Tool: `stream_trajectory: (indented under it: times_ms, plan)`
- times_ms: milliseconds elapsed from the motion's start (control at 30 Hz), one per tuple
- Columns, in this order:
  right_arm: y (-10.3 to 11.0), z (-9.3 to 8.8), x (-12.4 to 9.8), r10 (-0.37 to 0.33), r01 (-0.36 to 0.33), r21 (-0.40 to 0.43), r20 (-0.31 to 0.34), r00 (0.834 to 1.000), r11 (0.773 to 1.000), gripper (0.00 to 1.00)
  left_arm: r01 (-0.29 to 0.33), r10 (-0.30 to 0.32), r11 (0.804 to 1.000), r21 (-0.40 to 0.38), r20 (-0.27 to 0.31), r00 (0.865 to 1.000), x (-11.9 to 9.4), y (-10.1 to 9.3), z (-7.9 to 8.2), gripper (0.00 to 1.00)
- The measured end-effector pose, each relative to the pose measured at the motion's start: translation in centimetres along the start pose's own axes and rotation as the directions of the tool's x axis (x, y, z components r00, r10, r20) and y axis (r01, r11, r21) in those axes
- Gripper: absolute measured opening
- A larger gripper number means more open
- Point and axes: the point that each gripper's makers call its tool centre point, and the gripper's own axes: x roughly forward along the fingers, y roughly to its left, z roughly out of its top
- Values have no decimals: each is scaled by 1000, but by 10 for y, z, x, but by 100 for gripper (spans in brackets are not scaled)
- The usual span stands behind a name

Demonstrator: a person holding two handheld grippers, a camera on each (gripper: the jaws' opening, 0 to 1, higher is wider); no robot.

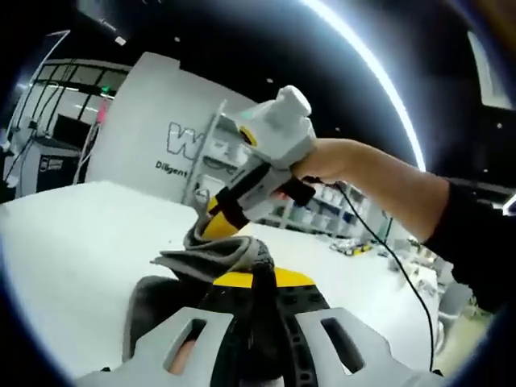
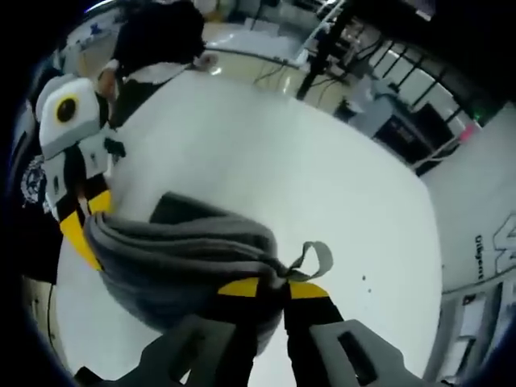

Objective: Open the folded towel by lifting each exposed corner and separating the folded layers until the towel lies flat within the target outline without major curled edges

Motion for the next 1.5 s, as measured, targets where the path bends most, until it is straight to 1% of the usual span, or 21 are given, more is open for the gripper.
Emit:
stream_trajectory:
  times_ms: [67,133,200,267,300,400,533,600,700,733,800,833,933,1033,1233,1267,1333,1400,1433,1467,1500]
  plan:
    - [3,-3,-1,-6,6,-4,4,1000,1000,4,1,-1,999,35,-1,1000,1,-5,0,5]
    - [6,-5,-4,-10,10,-4,6,1000,1000,4,14,-13,999,34,-11,1000,3,-14,-4,5]
    - [7,-8,-6,-17,17,-5,3,1000,1000,4,20,-19,998,62,-16,1000,5,-19,-5,5]
    - [7,-10,-8,-24,24,-6,5,1000,1000,4,8,-4,982,187,-22,1000,6,-20,-4,5]
    - [7,-12,-9,-30,30,-5,8,1000,1000,4,0,2,974,228,-9,1000,7,-22,-2,5]
    - [8,-15,-11,-37,37,9,25,999,999,4,9,-5,964,266,-18,1000,10,-29,-5,5]
    - [14,-25,-13,-47,47,12,25,999,999,4,24,-10,942,333,-44,999,13,-34,-12,5]
    - [15,-28,-16,-53,52,21,33,998,998,5,44,-18,917,396,-67,998,15,-40,-14,5]
    - [18,-35,-20,-63,60,54,52,997,997,6,69,-32,890,451,-90,995,19,-48,-19,5]
    - [19,-38,-20,-68,64,63,56,996,996,6,79,-35,874,479,-100,994,20,-50,-21,5]
    - [20,-46,-20,-85,80,83,60,995,993,6,61,-9,814,578,-94,996,23,-49,-21,5]
    - [20,-51,-20,-93,88,96,56,994,992,6,59,-4,795,603,-93,996,24,-51,-22,5]
    - [26,-64,-23,-91,83,121,56,994,989,7,111,-33,789,604,-139,990,28,-62,-34,5]
    - [28,-73,-29,-100,92,139,54,993,986,7,128,-44,786,605,-151,988,30,-68,-37,5]
    - [29,-86,-37,-114,105,173,46,992,979,8,165,-74,767,620,-170,983,35,-81,-42,5]
    - [30,-88,-38,-115,106,177,45,992,979,8,170,-75,758,630,-174,982,35,-83,-43,5]
    - [31,-90,-37,-116,105,185,47,992,977,8,177,-71,716,675,-182,981,36,-86,-46,5]
    - [33,-93,-36,-114,103,192,51,992,976,8,189,-70,692,697,-195,978,37,-90,-50,5]
    - [33,-95,-35,-111,100,195,50,992,976,8,204,-71,671,713,-211,975,38,-93,-54,5]
    - [34,-98,-34,-108,96,198,48,993,976,8,211,-72,665,716,-220,973,39,-94,-57,5]
    - [35,-101,-33,-103,92,201,47,994,975,8,218,-76,668,712,-226,971,40,-95,-59,5]
